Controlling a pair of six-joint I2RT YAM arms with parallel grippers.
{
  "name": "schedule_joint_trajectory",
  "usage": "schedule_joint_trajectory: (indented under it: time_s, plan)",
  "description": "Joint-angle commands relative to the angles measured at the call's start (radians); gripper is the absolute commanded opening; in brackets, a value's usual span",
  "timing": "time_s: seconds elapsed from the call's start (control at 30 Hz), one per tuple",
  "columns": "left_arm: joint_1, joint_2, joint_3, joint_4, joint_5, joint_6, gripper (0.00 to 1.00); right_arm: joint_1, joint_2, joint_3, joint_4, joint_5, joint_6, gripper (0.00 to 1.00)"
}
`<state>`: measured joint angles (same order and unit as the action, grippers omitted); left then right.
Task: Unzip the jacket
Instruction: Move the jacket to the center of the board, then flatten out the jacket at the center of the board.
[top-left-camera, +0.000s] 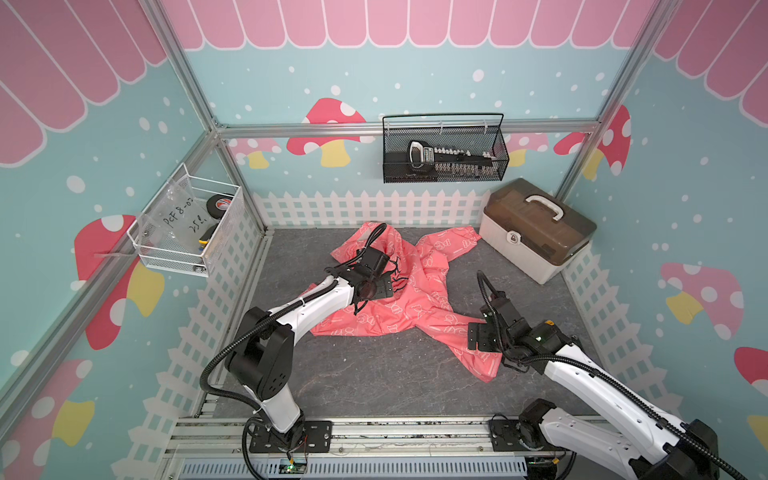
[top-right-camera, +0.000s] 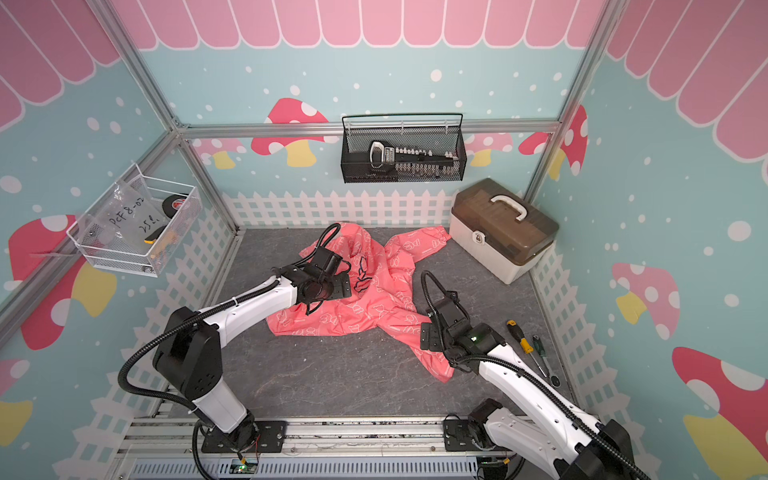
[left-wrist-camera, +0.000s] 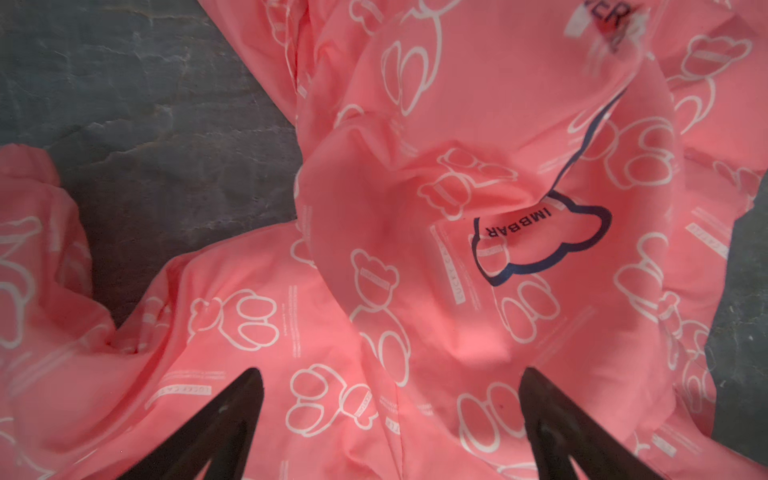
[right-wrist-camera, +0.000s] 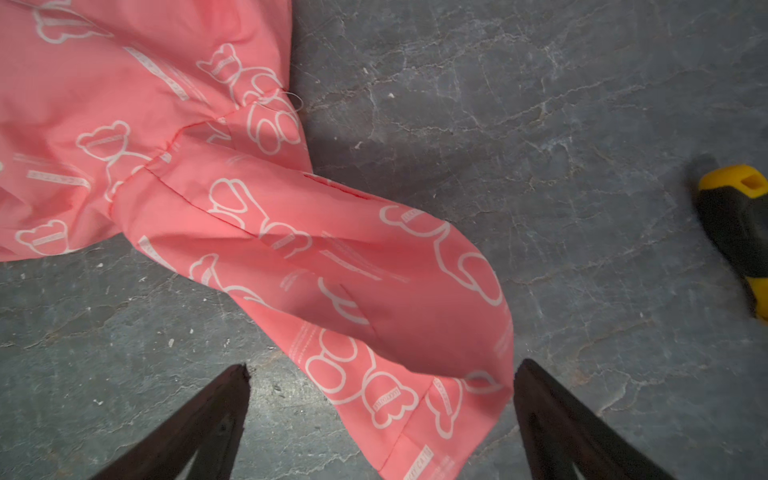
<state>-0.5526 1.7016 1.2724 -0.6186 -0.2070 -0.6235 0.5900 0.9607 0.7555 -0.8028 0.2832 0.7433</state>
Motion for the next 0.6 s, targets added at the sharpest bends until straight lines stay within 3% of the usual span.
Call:
schedule_joint_trajectory:
  time_s: [0.0, 0.1, 0.23, 0.4, 0.57]
  plan:
    - [-0.022, -0.1, -0.072, 0.041, -0.007, -0.007, 0.97, 0.0, -0.042, -0.016, -0.105, 0.079, 0.058, 0.99]
    - [-0.044, -0.236, -0.225, 0.061, -0.062, -0.061, 0.97, -0.001, -0.104, -0.07, -0.093, 0.098, 0.12, 0.99]
    - [-0.06, -0.417, -0.436, 0.071, -0.063, -0.223, 0.97, 0.0, -0.163, -0.2, 0.05, -0.014, 0.193, 0.99]
    - [-0.084, -0.561, -0.592, 0.044, -0.07, -0.409, 0.97, -0.001, -0.164, -0.3, 0.168, -0.043, 0.225, 0.92]
    - [-0.095, -0.644, -0.707, 0.04, -0.106, -0.523, 0.97, -0.001, -0.136, -0.322, 0.245, -0.041, 0.181, 0.77]
